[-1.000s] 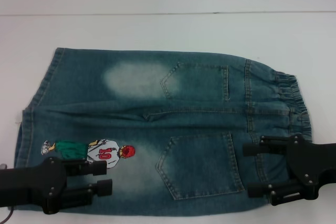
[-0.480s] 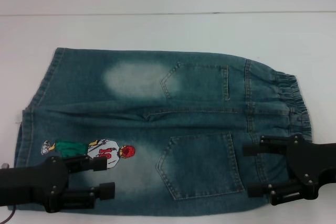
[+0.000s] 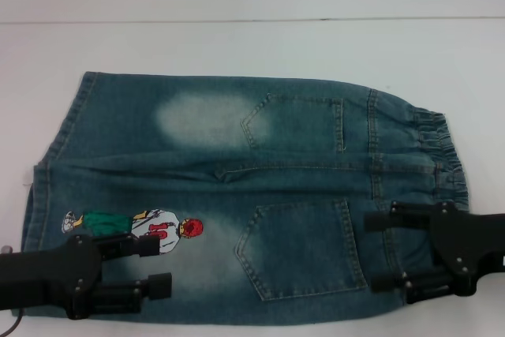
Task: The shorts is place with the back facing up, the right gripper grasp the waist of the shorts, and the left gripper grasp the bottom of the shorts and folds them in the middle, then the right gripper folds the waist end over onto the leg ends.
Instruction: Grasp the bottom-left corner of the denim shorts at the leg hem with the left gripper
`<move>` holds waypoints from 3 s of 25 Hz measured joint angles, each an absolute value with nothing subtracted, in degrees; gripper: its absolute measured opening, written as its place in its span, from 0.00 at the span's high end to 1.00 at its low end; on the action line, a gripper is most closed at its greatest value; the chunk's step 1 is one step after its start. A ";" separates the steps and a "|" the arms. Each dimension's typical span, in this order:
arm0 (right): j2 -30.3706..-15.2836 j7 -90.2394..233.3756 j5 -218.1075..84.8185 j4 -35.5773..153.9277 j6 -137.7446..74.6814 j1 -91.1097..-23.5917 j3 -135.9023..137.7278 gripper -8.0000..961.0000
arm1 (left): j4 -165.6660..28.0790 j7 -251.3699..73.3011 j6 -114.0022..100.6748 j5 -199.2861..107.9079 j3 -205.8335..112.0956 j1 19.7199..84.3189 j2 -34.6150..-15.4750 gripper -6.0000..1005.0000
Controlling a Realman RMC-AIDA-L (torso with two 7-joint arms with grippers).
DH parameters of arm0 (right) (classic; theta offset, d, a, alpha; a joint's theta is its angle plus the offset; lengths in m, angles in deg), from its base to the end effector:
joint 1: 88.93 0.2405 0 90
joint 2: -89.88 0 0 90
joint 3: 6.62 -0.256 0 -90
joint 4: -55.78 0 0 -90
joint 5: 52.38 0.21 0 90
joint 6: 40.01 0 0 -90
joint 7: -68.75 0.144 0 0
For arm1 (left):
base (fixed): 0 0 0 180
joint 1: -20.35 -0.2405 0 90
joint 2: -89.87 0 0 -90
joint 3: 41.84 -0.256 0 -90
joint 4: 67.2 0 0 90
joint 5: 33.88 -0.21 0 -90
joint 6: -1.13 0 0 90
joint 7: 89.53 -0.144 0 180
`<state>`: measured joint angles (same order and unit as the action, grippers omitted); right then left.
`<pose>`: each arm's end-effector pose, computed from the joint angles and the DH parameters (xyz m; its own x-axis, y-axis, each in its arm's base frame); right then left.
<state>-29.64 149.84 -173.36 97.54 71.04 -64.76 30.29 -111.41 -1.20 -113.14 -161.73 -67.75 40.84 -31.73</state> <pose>0.2708 0.2579 0.0107 0.7606 -0.4291 -0.4871 -0.4085 -0.8996 0.1545 -0.2941 0.2316 0.0180 0.6186 0.6064 0.4996 0.6033 -0.7739 0.1924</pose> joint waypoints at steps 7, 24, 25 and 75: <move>-29.77 149.21 -172.59 96.65 70.22 -64.71 30.44 0.00 | -111.41 -1.20 -113.27 -161.65 -66.47 40.92 -31.66 0.17; -29.75 149.50 -172.77 95.02 69.31 -63.85 31.03 0.00 | -111.44 -1.56 -112.75 -162.36 -66.23 40.83 -31.77 0.13; -29.74 149.49 -172.79 95.02 69.32 -63.84 31.06 0.00 | -111.44 -1.56 -112.74 -162.37 -66.36 40.84 -31.77 0.13; -29.56 149.29 -172.73 94.98 68.65 -64.32 33.05 0.01 | -111.41 -1.20 -111.19 -164.58 -66.86 41.07 -31.68 0.13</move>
<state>-29.56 149.29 -172.73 94.98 68.65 -64.32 33.05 -111.41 -1.20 -111.19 -164.58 -66.86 41.07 -31.68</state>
